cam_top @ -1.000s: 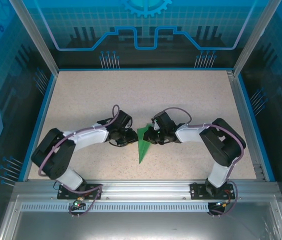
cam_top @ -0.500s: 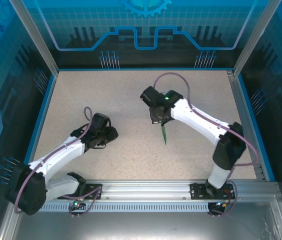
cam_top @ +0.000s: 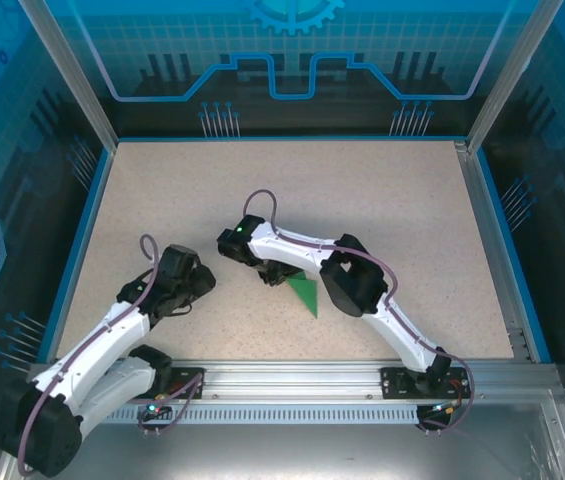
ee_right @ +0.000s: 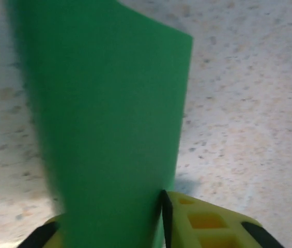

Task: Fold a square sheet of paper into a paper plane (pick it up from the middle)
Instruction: Turn over the paper at the center of the table, then fold the wing for the fifth time at the center of the table.

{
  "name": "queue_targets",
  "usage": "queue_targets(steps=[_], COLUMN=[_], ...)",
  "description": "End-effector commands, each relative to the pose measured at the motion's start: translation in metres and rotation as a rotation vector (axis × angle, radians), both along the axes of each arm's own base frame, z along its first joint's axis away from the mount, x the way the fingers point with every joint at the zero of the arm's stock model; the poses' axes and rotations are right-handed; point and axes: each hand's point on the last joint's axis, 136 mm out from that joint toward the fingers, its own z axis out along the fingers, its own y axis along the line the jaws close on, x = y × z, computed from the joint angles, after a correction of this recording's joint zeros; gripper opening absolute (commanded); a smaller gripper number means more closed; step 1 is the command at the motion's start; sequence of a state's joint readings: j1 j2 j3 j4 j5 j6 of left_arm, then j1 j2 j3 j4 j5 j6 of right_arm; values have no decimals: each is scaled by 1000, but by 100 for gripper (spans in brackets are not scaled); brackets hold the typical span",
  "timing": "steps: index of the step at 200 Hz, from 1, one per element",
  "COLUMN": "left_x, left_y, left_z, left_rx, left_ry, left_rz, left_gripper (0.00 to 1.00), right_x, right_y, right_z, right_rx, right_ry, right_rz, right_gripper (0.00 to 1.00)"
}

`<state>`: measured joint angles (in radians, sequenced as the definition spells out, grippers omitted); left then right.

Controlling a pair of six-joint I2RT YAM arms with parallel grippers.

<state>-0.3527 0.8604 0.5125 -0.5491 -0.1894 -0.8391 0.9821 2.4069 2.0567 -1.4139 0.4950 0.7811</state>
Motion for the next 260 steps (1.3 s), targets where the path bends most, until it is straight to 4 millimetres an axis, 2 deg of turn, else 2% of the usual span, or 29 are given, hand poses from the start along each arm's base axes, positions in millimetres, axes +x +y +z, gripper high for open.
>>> queue_targets(steps=[1, 11, 18, 42, 49, 73, 88, 102, 115, 126, 137, 143, 157, 180, 201, 229, 260], left_x=[-8, -8, -7, 0, 1, 4, 5, 7, 9, 11, 15, 17, 22, 34, 43, 53, 57], left_y=[11, 11, 10, 3, 0, -15, -28, -40, -50, -58, -65, -68, -76, -87, -101, -114, -125], left_z=[-6, -5, -5, 1, 3, 10, 10, 9, 6, 5, 3, 2, -1, -3, -4, -6, -6], left_rx=[24, 17, 13, -21, -33, -99, -161, -229, -288, -333, -371, -388, -413, -413, -393, -353, -333], left_ry=[10, 2, -4, -29, -28, -22, -16, -11, -8, -4, 5, 14, 33, 64, 92, 116, 124], left_rz=[33, 34, 36, 16, 12, -30, -60, -82, -95, -101, -104, -104, -107, -121, -147, -151, -164], left_gripper=[54, 56, 57, 59, 60, 61, 62, 62, 62, 62, 62, 62, 62, 62, 61, 58, 58], right_x=[-3, -7, -7, -5, -5, -2, 8, 13, 19, 16, 18, 18, 19, 26, 32, 32, 34], right_y=[51, 65, 71, 65, 61, 33, 13, -4, -16, -21, -30, -25, -17, -9, 10, 27, 27], right_z=[22, 37, 50, 95, 105, 133, 146, 139, 128, 114, 93, 88, 79, 68, 59, 38, 10], right_rx=[289, 400, 464, 619, 671, 833, 979, 1108, 1199, 1249, 1238, 1268, 1304, 1289, 1315, 1279, 1230], right_ry=[19, 18, 0, -69, -77, -145, -221, -241, -215, -95, 12, 61, 54, 94, 197, 267, 288], right_rz=[17, 43, 58, 83, 84, 52, 2, -23, -70, -101, -183, -170, -130, -111, -90, -95, -145], right_gripper=[32, 42, 53, 83, 98, 99, 99, 99, 96, 93, 68, 58, 53, 38, 31, 29, 27])
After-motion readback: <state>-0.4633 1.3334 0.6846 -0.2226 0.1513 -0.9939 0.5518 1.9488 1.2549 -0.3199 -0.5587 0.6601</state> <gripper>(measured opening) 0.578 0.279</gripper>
